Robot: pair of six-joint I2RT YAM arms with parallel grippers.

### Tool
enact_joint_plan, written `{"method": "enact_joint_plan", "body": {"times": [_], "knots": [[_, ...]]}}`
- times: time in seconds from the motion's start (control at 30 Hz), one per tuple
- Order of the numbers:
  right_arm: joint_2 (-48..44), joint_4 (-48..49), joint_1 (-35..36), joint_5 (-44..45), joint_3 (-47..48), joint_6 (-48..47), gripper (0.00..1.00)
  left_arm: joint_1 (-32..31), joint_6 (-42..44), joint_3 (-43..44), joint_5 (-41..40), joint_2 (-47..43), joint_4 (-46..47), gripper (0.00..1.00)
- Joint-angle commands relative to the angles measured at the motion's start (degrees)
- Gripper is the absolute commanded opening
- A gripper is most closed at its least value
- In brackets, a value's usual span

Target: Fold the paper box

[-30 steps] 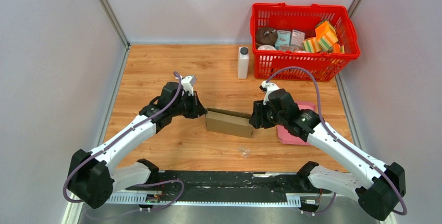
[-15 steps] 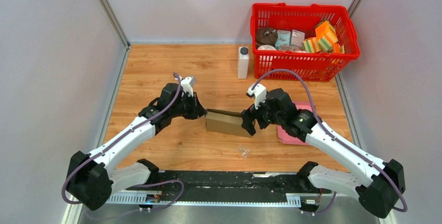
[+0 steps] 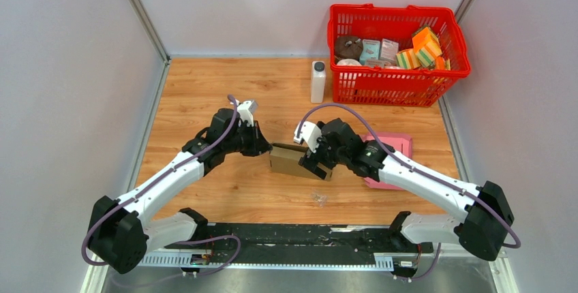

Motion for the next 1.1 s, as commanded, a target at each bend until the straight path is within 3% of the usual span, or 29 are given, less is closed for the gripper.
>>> {"method": "enact_joint_plan", "body": {"times": [0.0, 0.1, 0.27, 0.43, 0.73, 1.07], "knots": [[2.1, 3.4, 1.9, 3.7, 2.9, -4.8, 0.88, -0.7, -0.5, -0.8, 1.7, 1.2, -7.2, 0.0], [4.1, 3.4, 2.2, 5.1, 3.9, -4.6, 0.78, -0.7, -0.6, -0.3, 1.9, 1.4, -8.0, 0.0], [5.0, 4.4, 2.3, 6.5, 4.1, -4.6, 0.49, -0.8, -0.7, 0.3, 1.6, 1.3, -8.7, 0.0], [5.8, 5.1, 2.5, 5.5, 4.3, -4.4, 0.39, -0.7, -1.3, 0.5, 1.5, 0.2, -9.1, 0.0], [7.8, 4.8, 3.5, 7.0, 5.4, -3.6, 0.4, -0.7, -6.6, 1.3, 5.8, 0.7, -7.5, 0.0], [8.4, 5.6, 3.6, 7.0, 5.8, -0.7, 0.39, -3.8, -6.1, -0.9, 0.5, 1.0, -9.7, 0.0]]}}
